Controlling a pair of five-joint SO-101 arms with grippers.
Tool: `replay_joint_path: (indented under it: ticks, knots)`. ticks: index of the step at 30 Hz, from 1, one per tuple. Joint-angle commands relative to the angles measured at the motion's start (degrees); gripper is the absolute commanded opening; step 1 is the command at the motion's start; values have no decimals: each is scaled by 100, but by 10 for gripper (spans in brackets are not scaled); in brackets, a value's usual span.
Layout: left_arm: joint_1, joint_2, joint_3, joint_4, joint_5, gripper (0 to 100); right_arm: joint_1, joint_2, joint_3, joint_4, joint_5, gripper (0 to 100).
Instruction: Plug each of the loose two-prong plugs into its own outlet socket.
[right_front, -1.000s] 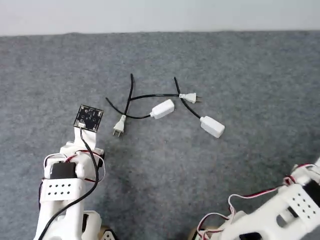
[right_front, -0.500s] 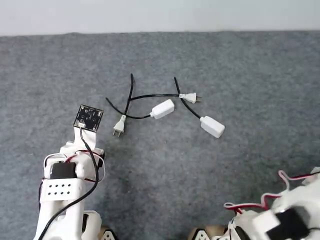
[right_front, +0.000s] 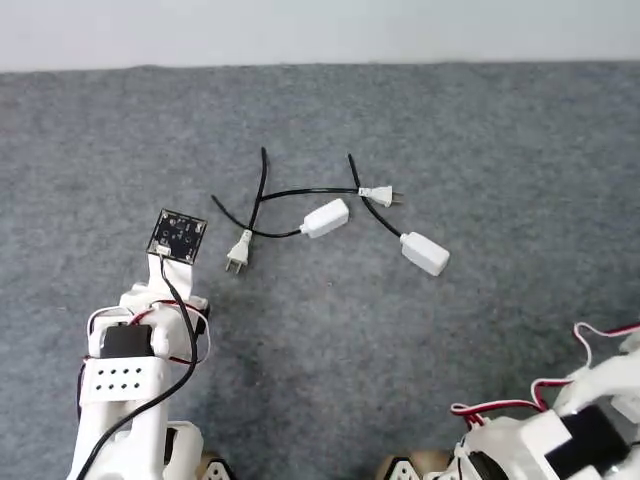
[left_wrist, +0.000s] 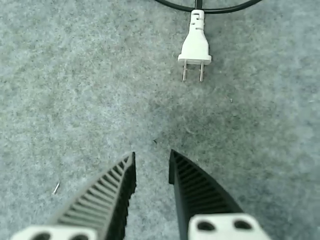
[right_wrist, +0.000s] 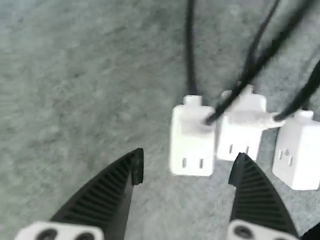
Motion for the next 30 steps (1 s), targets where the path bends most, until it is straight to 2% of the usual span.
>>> replay_joint_path:
  ticks: [1,4,9,15,18,21,26,30]
  knots:
    - [9,0,-57,-123,9,109,-435,-40,-651,655,-62,220]
    - [0,-18,-57,-123,9,109,-936,-40,-1037,1262,-431,131]
    - [-9,-26,-57,-123,9,109,-2202,-40,-1477,1921,-554,8]
    - [-9,-26,-57,-114,9,109,-3960,13,-1503,1754,-475,9]
    - [-9,-26,-57,-114,9,109,-4840,92,-1371,1411,123,22]
    - [-9,-26,-57,-114,9,109,-5569,268,-1336,1226,738,95]
    - [-9,-26,-57,-114,0,109,-6114,620,-1345,602,1327,202]
    - [-9,-26,-57,-114,0,109,-6123,980,-1345,180,1486,216]
